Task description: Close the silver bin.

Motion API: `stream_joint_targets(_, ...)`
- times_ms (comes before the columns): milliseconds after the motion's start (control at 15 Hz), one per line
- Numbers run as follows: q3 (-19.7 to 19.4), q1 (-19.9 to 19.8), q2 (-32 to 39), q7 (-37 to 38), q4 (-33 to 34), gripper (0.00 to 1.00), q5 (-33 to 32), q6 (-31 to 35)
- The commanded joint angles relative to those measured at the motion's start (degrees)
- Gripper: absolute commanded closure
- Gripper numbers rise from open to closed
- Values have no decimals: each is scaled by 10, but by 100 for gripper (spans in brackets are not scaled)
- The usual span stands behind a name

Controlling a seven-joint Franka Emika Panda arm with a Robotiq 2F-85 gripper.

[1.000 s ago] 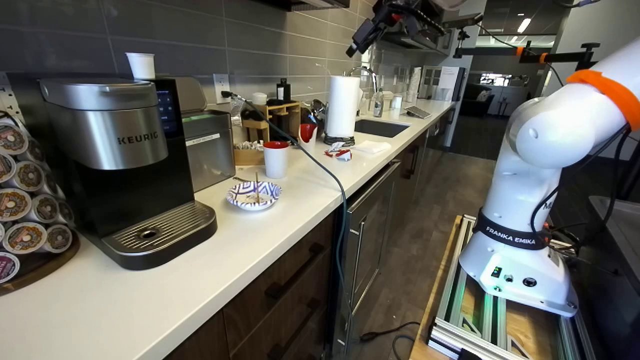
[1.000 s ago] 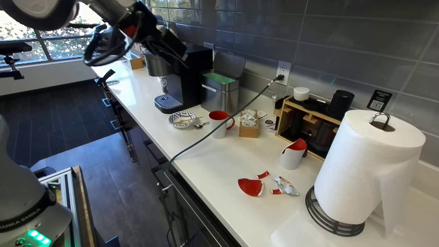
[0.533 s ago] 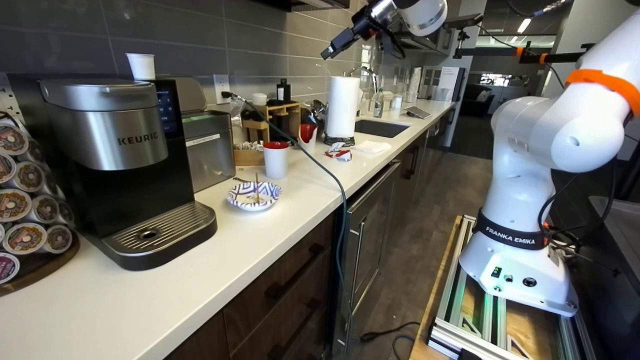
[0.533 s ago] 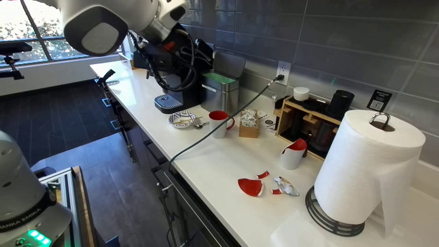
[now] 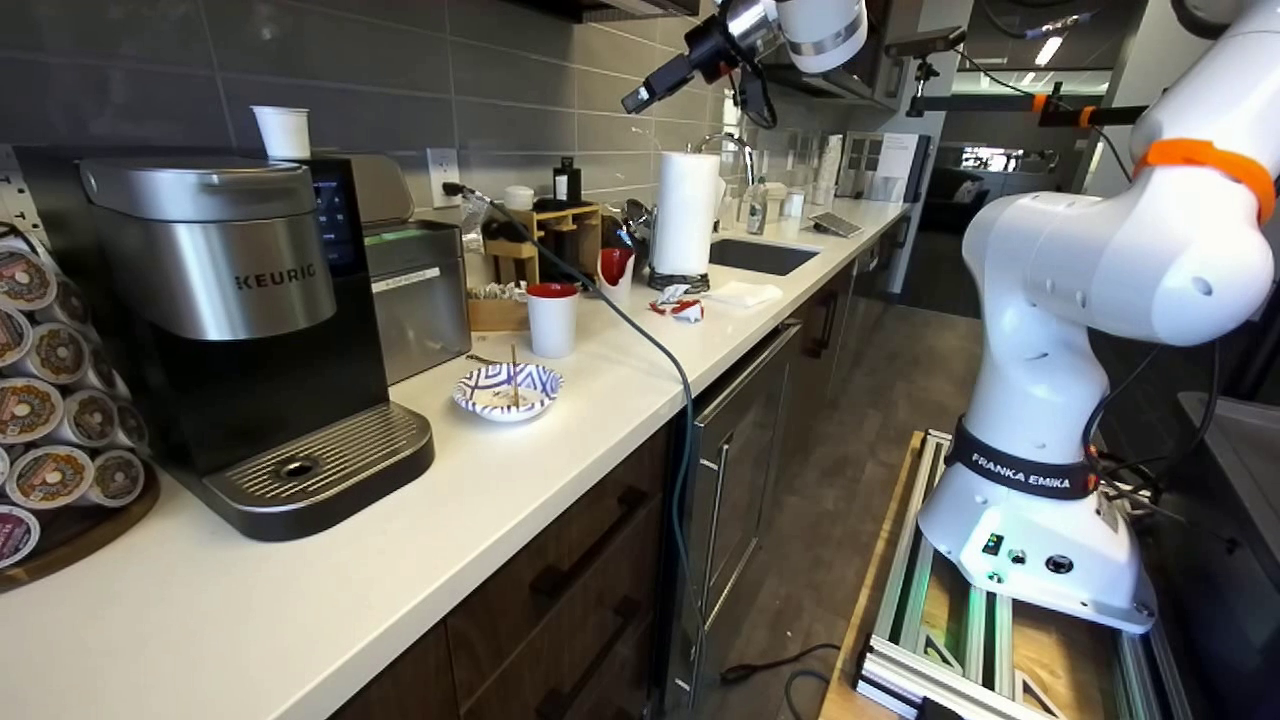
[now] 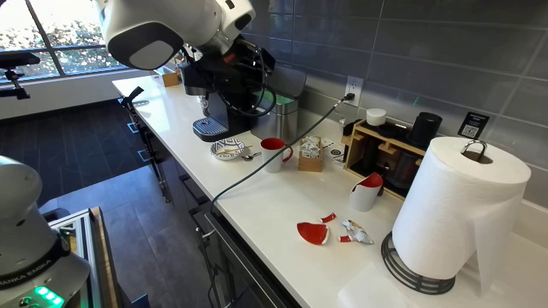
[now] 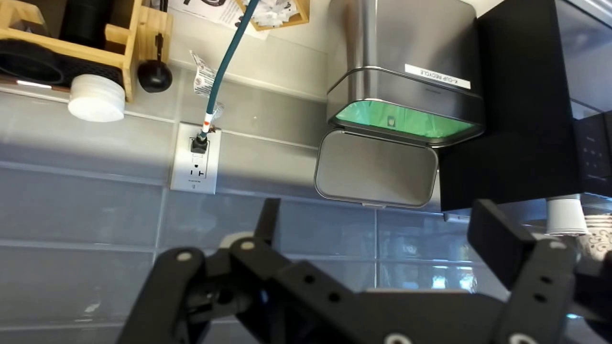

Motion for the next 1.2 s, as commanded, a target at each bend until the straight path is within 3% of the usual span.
stream_joint_targets(0, 6, -6, 3, -6, 1, 0, 9, -2)
stream_joint_targets(267, -3, 5, -11, -15, -10, 0, 20, 22)
stream_joint_targets(533, -137, 163, -61, -136, 19, 0, 58, 78)
stream_joint_targets(800, -280, 322, -111, -283, 107, 0, 64, 37)
stream_joint_targets(1133, -424, 533, -189, -377, 281, 0, 33, -51)
